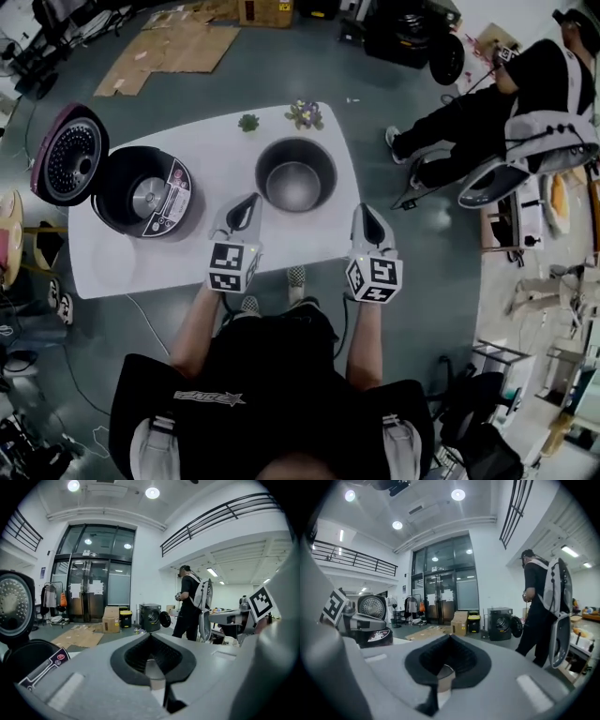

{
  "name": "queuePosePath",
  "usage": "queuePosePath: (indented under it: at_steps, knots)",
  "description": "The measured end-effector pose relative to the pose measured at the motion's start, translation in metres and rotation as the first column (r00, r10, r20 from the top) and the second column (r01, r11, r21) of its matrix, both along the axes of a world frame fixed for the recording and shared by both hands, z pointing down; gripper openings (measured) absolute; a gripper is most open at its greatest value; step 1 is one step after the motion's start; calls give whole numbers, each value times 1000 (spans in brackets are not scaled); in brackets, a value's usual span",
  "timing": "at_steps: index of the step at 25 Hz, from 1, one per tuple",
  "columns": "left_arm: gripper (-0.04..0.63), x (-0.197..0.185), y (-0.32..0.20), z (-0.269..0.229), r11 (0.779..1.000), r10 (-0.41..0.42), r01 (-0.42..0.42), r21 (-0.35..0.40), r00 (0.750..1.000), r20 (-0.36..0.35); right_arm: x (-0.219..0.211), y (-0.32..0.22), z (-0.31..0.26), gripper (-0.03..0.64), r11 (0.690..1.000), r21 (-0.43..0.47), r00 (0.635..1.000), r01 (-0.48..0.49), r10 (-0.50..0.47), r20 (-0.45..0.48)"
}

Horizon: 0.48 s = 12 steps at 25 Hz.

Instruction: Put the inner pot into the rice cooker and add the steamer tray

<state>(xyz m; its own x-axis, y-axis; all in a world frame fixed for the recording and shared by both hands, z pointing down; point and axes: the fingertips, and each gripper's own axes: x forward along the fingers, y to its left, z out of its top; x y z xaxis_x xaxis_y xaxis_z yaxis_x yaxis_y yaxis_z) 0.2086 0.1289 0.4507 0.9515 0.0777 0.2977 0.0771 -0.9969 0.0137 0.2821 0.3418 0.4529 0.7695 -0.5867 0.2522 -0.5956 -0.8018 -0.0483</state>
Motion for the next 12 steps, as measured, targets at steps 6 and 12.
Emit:
queuePosePath:
  at_steps: [6,12]
  knots:
    - [11,32,-14,34,992,-124,125,-7,989,76,61,-23,39,3,993,-26,989,117,-114,93]
    - [11,46,-26,61,977,-210,213,-7,968,137,90,-48,84,118,976,-37,955,213,-200,219]
